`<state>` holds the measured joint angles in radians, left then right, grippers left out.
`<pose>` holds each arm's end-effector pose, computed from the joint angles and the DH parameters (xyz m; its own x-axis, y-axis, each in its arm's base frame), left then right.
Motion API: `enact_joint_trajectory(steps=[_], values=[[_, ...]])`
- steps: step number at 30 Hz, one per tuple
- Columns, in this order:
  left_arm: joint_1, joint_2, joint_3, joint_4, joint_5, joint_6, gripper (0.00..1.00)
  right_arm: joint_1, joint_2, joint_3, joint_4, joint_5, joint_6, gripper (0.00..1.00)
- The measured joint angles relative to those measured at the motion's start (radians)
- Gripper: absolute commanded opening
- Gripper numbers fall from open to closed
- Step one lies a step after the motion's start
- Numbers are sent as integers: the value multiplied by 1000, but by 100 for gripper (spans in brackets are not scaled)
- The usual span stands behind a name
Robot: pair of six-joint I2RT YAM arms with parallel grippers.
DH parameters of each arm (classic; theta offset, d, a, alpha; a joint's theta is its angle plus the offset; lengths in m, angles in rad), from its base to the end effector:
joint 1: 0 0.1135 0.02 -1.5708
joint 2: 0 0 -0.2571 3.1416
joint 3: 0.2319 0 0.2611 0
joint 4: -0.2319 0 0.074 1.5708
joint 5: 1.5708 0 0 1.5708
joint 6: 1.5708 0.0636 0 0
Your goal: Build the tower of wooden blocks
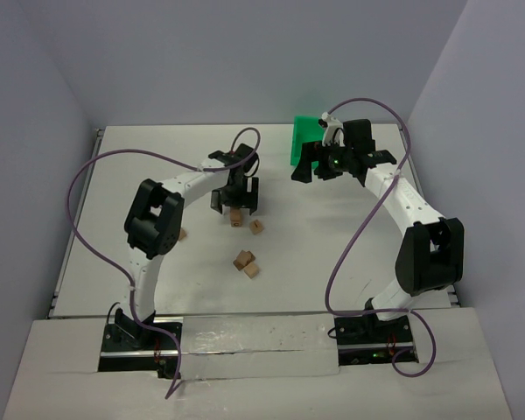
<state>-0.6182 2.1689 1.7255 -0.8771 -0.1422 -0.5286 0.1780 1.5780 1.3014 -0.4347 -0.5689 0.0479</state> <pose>0.3752 -0.2558 0.1385 -0.9567 0.0678 -0.2831 0.0725 0.9973 -0.0064 0.3673 0.1009 0.2756 -0.6681 -0.0792 -0.7398 -0.5194 0.7616 0.3875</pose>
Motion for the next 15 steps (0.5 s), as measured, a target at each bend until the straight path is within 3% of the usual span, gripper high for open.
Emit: enact_joint_trajectory(steps=[15], values=[[0,-67,121,-23,-43,43,99,0,-1,-1,0,-23,-10,100]])
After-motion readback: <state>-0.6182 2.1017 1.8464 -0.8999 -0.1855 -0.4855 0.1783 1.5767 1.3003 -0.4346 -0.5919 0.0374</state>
